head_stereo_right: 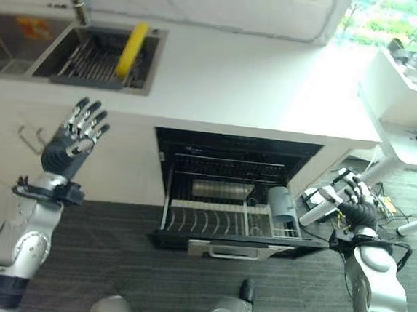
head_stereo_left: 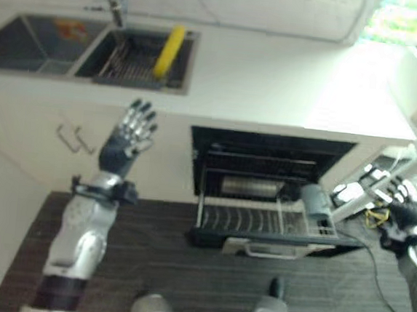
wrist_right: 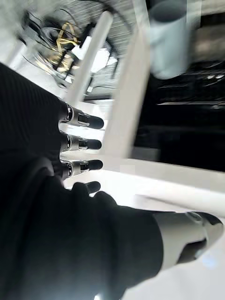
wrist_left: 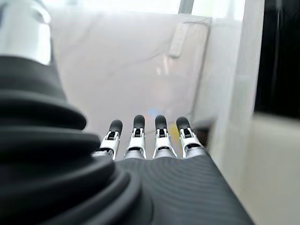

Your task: Place the dishes in the dishwasher.

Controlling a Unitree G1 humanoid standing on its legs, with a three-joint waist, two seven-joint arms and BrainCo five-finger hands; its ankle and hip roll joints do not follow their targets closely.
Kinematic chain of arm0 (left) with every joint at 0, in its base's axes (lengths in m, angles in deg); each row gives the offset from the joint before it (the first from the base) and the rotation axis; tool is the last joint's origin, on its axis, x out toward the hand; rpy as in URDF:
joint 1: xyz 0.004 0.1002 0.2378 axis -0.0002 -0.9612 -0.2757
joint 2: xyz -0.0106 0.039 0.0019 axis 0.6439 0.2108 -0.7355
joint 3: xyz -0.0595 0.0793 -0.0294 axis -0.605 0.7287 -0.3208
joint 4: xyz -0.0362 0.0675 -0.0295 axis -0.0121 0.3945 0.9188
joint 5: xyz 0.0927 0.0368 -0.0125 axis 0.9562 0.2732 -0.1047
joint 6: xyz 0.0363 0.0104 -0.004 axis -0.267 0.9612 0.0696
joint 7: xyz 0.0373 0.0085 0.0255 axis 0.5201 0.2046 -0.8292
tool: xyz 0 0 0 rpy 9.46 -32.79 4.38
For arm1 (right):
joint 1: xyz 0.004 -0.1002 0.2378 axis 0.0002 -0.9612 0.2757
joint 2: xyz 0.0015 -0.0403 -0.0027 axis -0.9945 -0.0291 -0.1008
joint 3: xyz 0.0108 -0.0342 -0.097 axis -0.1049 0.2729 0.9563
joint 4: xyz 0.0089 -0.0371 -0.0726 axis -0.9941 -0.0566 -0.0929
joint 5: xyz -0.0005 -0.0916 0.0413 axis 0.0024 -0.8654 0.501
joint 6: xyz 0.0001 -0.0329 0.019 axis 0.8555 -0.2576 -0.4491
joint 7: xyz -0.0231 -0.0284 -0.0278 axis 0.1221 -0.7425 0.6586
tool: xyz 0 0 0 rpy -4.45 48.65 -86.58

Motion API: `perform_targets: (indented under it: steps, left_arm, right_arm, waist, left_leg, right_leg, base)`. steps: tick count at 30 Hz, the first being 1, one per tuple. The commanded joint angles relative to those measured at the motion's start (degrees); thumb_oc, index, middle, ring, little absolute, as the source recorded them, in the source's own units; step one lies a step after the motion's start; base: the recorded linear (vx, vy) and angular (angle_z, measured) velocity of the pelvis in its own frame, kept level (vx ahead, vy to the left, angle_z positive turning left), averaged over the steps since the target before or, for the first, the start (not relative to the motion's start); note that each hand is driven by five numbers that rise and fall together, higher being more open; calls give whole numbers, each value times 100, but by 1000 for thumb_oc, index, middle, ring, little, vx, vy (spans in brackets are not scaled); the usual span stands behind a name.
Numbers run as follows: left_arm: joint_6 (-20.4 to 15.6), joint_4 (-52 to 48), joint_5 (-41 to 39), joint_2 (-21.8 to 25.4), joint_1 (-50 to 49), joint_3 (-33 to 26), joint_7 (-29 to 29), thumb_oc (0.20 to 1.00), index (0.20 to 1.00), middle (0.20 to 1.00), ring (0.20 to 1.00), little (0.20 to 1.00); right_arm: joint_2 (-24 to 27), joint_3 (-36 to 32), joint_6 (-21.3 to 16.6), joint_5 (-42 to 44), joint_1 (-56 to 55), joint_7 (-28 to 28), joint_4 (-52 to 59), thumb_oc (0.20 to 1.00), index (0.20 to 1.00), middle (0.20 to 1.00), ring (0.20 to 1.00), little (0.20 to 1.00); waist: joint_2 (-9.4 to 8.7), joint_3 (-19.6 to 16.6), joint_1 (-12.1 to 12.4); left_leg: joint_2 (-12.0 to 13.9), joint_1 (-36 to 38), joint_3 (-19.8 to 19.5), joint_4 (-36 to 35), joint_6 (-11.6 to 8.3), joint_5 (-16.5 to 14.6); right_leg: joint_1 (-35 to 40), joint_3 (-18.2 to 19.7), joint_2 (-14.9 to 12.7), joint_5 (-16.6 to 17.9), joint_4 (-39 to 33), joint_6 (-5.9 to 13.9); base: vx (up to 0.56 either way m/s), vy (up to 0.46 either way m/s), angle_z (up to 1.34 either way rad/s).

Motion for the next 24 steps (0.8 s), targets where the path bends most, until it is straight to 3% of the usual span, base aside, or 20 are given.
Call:
perform_targets:
  steps: [1, 2, 3, 5, 6, 7, 8, 10, 11, 13, 14, 16, 18, 20, 21, 22, 23, 24]
  left_arm:
    - [-284, -552, -85, 41, -537, -558, -5, 1000, 1000, 1000, 1000, 1000]
    - [-263, -598, -161, -14, -680, -681, 63, 1000, 1000, 1000, 1000, 1000]
    - [-251, -667, -200, -97, -881, -812, 168, 1000, 1000, 1000, 1000, 1000]
    - [-151, -718, -150, -265, -952, -789, 149, 1000, 1000, 1000, 1000, 1000]
    - [-111, -677, -72, -363, -911, -724, 118, 1000, 1000, 1000, 1000, 1000]
    - [-95, -667, -69, -394, -901, -689, 107, 1000, 1000, 1000, 1000, 1000]
    - [-66, -640, -73, -487, -871, -569, 75, 1000, 1000, 1000, 1000, 1000]
    - [-78, -570, -37, -574, -786, -383, 52, 1000, 1000, 1000, 1000, 1000]
    - [-126, -539, 65, -638, -688, -259, 91, 1000, 1000, 1000, 1000, 1000]
    - [-163, -478, 67, -680, -672, -210, 212, 1000, 1000, 1000, 1000, 1000]
    - [-149, -440, -69, -673, -659, -217, 250, 1000, 1000, 1000, 1000, 1000]
    - [-141, -363, -233, -670, -613, -181, 271, 1000, 1000, 1000, 1000, 1000]
    - [-121, -370, -258, -699, -584, -108, 303, 1000, 1000, 1000, 1000, 1000]
    - [-70, -436, -280, -721, -578, -12, 339, 1000, 1000, 1000, 1000, 1000]
    - [-70, -436, -280, -721, -578, -12, 339, 1000, 1000, 1000, 1000, 1000]
    - [-21, -477, -261, -738, -545, 36, 355, 1000, 1000, 1000, 1000, 1000]
    - [16, -523, -339, -715, -533, 43, 347, 1000, 1000, 1000, 1000, 1000]
    - [64, -574, -403, -694, -539, 0, 359, 1000, 1000, 1000, 1000, 1000]
  right_arm:
    - [446, 32, -701, 297, 560, 318, 168, 1000, 1000, 1000, 1000, 1000]
    - [403, 142, -699, 232, 620, 308, 166, 1000, 1000, 1000, 1000, 1000]
    - [383, 279, -664, 265, 682, 170, 246, 1000, 1000, 1000, 1000, 1000]
    - [304, 408, -628, 195, 760, -23, 382, 1000, 1000, 1000, 1000, 1000]
    - [273, 403, -670, 205, 733, -103, 480, 1000, 1000, 1000, 1000, 1000]
    - [278, 380, -668, 210, 689, -110, 519, 1000, 1000, 1000, 1000, 1000]
    - [298, 292, -698, 209, 562, -123, 606, 1000, 1000, 1000, 1000, 1000]
    - [334, 121, -768, 153, 337, -153, 679, 1000, 1000, 1000, 1000, 1000]
    - [371, 90, -800, 220, 274, -147, 669, 1000, 1000, 1000, 1000, 1000]
    - [430, 70, -812, 292, 276, -231, 589, 1000, 1000, 1000, 1000, 1000]
    - [461, 64, -778, 326, 295, -296, 582, 1000, 1000, 1000, 1000, 1000]
    - [359, 93, -748, 270, 327, -344, 643, 1000, 1000, 1000, 1000, 1000]
    - [297, 90, -753, 192, 250, -378, 706, 1000, 1000, 1000, 1000, 1000]
    - [293, 31, -780, 200, 148, -411, 728, 1000, 1000, 1000, 1000, 1000]
    - [293, 31, -780, 200, 148, -411, 728, 1000, 1000, 1000, 1000, 1000]
    - [335, -64, -744, 204, 129, -414, 719, 1000, 1000, 1000, 1000, 1000]
    - [386, -132, -681, 222, 140, -404, 729, 1000, 1000, 1000, 1000, 1000]
    - [424, -161, -673, 237, 152, -375, 703, 1000, 1000, 1000, 1000, 1000]
  waist:
    - [284, 61, 279]
    - [306, 34, 364]
    - [389, -76, 438]
    - [443, -175, 488]
    - [461, -208, 399]
    - [456, -229, 370]
    - [414, -287, 242]
    - [336, -395, 93]
    - [318, -422, 119]
    - [347, -432, 39]
    - [403, -444, -2]
    - [497, -439, -90]
    - [543, -452, -170]
    - [582, -485, -217]
    - [582, -485, -217]
    - [558, -512, -260]
    - [530, -531, -290]
    - [551, -538, -321]
  left_leg:
    - [-374, 1200, 126, -1665, 125, 594]
    - [-502, 1342, 255, -1853, 196, 654]
    - [-706, 1504, 331, -2222, 343, 780]
    - [-957, 1676, 398, -2637, 558, 890]
    - [-1111, 1727, 339, -2775, 735, 884]
    - [-1198, 1738, 299, -2792, 785, 854]
    - [-1433, 1749, 146, -2819, 885, 812]
    - [-1736, 1766, -91, -2945, 931, 887]
    - [-1861, 1869, -125, -3126, 975, 918]
    - [-1899, 1974, -324, -3257, 960, 967]
    - [-1904, 2034, -321, -3358, 948, 1023]
    - [-1900, 2066, -213, -3311, 962, 1015]
    - [-1862, 2069, -17, -3127, 946, 910]
    - [-1704, 1952, 165, -2687, 790, 1100]
    - [-1704, 1952, 165, -2687, 790, 1100]
    - [-1583, 1844, 424, -2581, 720, 1228]
    - [-1570, 1874, 531, -2725, 751, 1138]
    - [-1579, 1983, 501, -3190, 784, 1134]
  right_leg:
    - [31, -786, -196, -731, 462, 1299]
    - [23, -914, -91, -924, 655, 1253]
    - [141, -985, 454, -1649, 857, 1022]
    - [214, -1118, 1063, -2165, 1359, 801]
    - [198, -889, 1626, -2593, 1594, 652]
    - [192, -759, 1825, -2728, 1623, 578]
    - [215, -391, 2328, -2917, 1545, 394]
    - [165, -166, 2825, -2805, 1278, 249]
    - [84, -724, 2663, -2684, 1156, 252]
    - [-45, -655, 2713, -2568, 1203, 258]
    - [-214, -742, 2637, -2372, 1390, 355]
    - [-338, -795, 2572, -2310, 1568, 373]
    - [-313, -869, 2550, -2444, 1494, 301]
    - [-112, -981, 2614, -2804, 1232, 71]
    - [-112, -981, 2614, -2804, 1232, 71]
    - [12, -1068, 2540, -2739, 1130, 86]
    - [2, -1086, 2462, -2630, 1151, 157]
    - [-141, -1037, 2418, -2435, 1298, 288]
  base:
    - [-87, 525, -55]
    - [-123, 668, -87]
    - [-113, 607, -103]
    - [-60, 507, -52]
    - [5, 323, -20]
    - [62, 270, -1]
    - [63, 145, 25]
    - [76, 78, 45]
    - [90, -57, 53]
    - [73, -129, 38]
    - [70, -144, 16]
    - [67, -163, 22]
    - [27, -151, 16]
    - [-7, -128, 20]
    - [-2, -56, 21]
    - [23, 23, 24]
    - [64, 100, 21]
    - [91, 147, 27]
